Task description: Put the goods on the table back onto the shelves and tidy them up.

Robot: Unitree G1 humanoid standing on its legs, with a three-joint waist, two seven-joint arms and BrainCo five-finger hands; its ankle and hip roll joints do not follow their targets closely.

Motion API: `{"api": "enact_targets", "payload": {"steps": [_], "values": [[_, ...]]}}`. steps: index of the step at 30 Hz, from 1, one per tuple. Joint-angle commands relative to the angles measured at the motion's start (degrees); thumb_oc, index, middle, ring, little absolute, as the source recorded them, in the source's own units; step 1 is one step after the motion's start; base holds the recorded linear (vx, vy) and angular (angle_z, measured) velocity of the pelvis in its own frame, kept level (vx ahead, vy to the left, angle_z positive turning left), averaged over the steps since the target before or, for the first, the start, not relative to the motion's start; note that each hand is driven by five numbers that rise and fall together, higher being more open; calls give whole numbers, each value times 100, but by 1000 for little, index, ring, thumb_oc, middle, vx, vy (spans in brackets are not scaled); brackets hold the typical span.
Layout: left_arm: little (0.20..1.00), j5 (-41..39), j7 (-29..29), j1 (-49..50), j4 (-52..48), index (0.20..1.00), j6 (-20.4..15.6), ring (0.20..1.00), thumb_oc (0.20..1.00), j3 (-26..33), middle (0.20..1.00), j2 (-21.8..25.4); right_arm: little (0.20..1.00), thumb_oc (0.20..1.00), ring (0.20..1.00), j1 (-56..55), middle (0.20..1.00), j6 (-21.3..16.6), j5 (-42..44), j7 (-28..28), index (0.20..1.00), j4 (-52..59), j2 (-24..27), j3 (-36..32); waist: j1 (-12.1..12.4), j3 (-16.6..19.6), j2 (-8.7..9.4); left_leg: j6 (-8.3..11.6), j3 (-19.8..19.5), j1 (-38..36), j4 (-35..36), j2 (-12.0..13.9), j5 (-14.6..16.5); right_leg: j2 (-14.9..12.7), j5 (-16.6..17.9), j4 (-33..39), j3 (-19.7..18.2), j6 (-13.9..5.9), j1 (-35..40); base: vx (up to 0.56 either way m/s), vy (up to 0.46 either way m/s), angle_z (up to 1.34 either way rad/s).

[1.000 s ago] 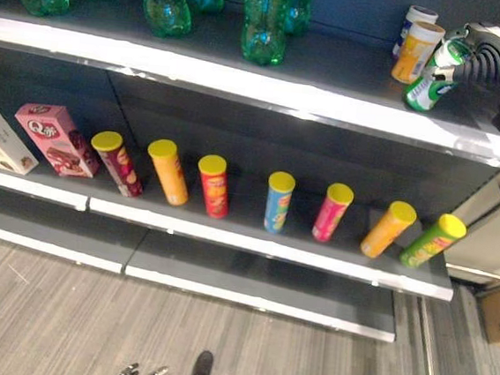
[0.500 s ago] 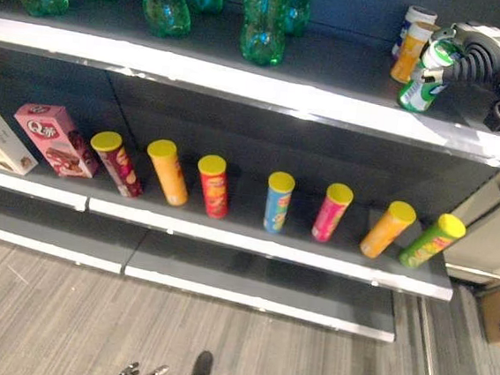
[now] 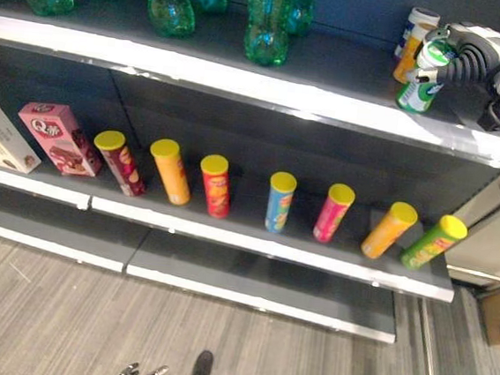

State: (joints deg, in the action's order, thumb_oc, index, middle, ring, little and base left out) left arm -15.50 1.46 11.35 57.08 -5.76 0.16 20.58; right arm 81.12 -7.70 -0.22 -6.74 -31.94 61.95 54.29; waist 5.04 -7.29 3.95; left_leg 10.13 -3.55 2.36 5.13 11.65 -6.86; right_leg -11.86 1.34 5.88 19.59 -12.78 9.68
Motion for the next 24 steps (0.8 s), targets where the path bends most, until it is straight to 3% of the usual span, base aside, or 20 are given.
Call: {"api": "enact_targets", "payload": {"steps": [1, 17, 22, 24], "values": [[1000, -66, 34, -552, 152, 1000, -112, 1000, 1000, -244, 1000, 464, 1000, 1000, 1000, 448, 1000, 27, -285, 14, 1000, -116, 19, 108, 149, -235, 193, 289, 567, -516, -169, 359, 596, 23, -694, -352, 265, 241, 41, 4, 0, 4], [1000, -68, 70, -600, 178, 1000, -99, 1000, 1000, -217, 1000, 480, 1000, 1000, 1000, 454, 1000, 11, -259, 222, 1000, -20, 93, -38, 86, -227, 202, 273, 590, -565, -173, 368, 626, 29, -701, -354, 242, 244, 58, 0, 0, 0], [1000, -101, 129, -624, 230, 1000, -107, 1000, 1000, -158, 1000, 470, 1000, 1000, 1000, 601, 1000, -84, 50, 535, 1000, 438, 335, -290, 25, -198, 212, 270, 635, -596, -179, 377, 649, 31, -695, -358, 195, 241, 41, 0, 0, 0], [1000, -108, 187, -635, 316, 1000, -81, 1000, 1000, -98, 1000, 440, 1000, 1000, 1000, 538, 1000, -159, 326, 770, 1000, 1096, 542, -674, -36, -167, 233, 267, 684, -627, -179, 385, 663, 30, -692, -368, 171, 233, 32, 0, 0, 0]]}}
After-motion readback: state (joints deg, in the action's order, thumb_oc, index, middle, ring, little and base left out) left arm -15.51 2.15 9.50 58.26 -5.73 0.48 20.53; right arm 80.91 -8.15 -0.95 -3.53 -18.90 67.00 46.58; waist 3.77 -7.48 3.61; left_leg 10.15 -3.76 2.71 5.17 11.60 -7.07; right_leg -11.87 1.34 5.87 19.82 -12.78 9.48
